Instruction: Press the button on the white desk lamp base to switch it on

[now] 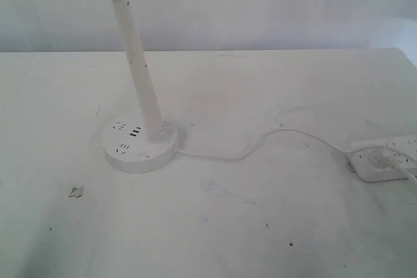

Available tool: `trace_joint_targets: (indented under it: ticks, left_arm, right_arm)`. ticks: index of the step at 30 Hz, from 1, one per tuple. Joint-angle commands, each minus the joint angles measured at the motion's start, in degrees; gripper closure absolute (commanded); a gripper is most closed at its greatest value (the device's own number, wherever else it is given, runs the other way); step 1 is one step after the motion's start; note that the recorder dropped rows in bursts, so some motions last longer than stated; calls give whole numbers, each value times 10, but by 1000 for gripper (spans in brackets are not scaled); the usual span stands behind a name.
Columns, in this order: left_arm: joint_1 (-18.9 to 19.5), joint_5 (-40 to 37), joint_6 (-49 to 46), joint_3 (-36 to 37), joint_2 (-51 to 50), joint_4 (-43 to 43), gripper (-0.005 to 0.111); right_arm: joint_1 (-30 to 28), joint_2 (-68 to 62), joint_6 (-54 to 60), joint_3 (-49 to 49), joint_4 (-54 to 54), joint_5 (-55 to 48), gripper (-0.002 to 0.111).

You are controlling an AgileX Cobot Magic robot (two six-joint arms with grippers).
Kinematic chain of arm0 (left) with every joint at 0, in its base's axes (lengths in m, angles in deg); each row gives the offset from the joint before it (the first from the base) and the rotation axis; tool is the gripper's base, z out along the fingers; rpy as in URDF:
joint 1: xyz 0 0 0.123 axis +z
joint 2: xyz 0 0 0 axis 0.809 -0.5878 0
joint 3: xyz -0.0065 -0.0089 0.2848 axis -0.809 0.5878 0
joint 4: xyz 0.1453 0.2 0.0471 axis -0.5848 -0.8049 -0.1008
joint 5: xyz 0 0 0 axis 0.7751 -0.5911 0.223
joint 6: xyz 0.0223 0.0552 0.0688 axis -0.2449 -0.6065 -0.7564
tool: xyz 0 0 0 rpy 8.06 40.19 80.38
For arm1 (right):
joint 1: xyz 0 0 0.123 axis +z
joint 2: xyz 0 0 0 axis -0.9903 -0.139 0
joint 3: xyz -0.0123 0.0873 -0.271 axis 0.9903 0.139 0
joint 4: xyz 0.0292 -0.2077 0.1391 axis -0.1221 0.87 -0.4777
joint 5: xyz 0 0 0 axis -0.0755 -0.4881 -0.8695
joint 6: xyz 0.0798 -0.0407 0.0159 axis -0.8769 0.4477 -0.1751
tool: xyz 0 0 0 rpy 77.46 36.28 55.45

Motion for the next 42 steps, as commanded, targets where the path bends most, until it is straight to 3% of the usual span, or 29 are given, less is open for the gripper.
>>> trace_joint_targets:
  ticks: [1,23,25,26,27,28,32,34,39,42]
  left_arm:
    - [-3,6,1,2,2,0,107]
    - [-3,16,16,2,2,3,107]
    - [-3,115,136,2,2,82,107]
    - [-3,150,280,-4,2,137,107]
    - [-3,137,345,-18,2,131,107]
    - [-3,69,420,-51,2,83,107]
    - [-3,-204,393,-154,2,51,107]
    - [-3,-296,320,-209,2,93,107]
    - [-3,-459,-133,-396,2,395,107]
    - [-3,-474,-123,-434,2,407,107]
  right_arm:
    - [-2,1,-2,1,0,2,108]
    - [-2,1,-2,1,0,2,108]
    - [-2,1,-2,1,0,2,108]
    - [-2,1,-2,1,0,2,108]
    - [-2,1,-2,1,0,2,108]
    - [-2,1,-2,1,0,2,108]
    - [-2,1,-2,1,0,2,108]
    - [-2,1,-2,1,0,2,108]
    - [-2,1,-2,1,0,2,108]
    - [-2,1,-2,1,0,2,108]
